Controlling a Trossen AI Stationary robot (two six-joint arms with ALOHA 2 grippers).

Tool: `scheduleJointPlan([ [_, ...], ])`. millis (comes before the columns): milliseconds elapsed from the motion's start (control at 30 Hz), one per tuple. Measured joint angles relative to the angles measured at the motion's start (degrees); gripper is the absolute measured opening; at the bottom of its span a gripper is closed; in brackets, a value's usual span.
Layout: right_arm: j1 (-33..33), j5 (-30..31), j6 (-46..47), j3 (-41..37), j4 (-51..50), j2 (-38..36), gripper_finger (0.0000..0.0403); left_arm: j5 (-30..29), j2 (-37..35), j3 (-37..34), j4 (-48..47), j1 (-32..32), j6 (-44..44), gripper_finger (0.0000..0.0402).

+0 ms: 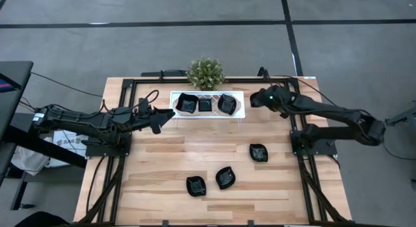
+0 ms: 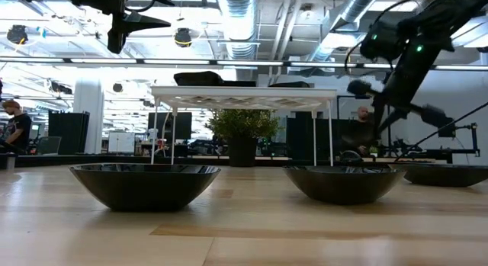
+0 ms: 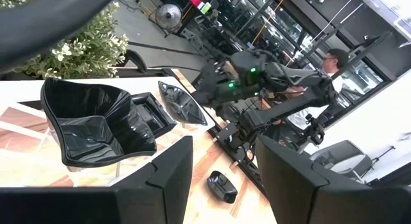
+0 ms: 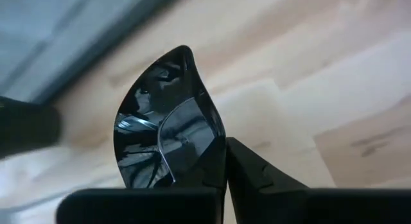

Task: Pick & Place Mini shaped plates
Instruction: Stack the leaf shaped plate on top of the leaf shaped plate on the shelf

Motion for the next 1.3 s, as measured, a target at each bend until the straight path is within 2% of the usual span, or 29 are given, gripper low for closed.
scheduleJointPlan([
  [133, 1.2, 3.6, -0.8, 1.3, -0.5, -5.4, 0.0002, -0.2, 0.0, 0.0, 0.0, 0.0, 0.0, 0.0172],
  [267, 2.3, 5.0, -7.0, 5.3, 0.1, -9.3, 0.0001, -0.3, 0.0, 0.0, 0.2, 0.0, 0.0, 0.0172],
  [433, 3.1, 2.5, -17.9, 12.5, 1.2, -10.5, 0.0001, -0.4, 0.0, 0.0, 0.3, 0.0, 0.0, 0.0172],
  [533, 3.0, -2.6, -26.5, 17.6, 1.2, -9.2, 0.0001, -0.4, 0.0, 0.0, 0.3, 0.0, 0.0, 0.0172],
  [700, 2.1, -15.7, -39.5, 26.5, 1.1, -4.0, 0.0001, -0.4, 0.0, 0.0, 0.3, 0.0, 0.0, 0.0172],
  [867, 2.0, -26.3, -52.5, 36.2, -2.7, 5.1, 0.0001, -0.4, 0.0, 0.0, 0.4, 0.0, 0.0, 0.0172],
  [1100, 2.0, -34.0, -65.0, 48.7, -16.3, 18.7, 0.0001, -0.4, 0.0, 0.0, 0.4, 0.0, 0.0, 0.0172],
  [1300, 2.0, -38.4, -68.9, 51.5, -21.0, 24.7, 0.0001, -0.4, 0.0, 0.0, 0.4, 0.0, 0.0, 0.0172],
])
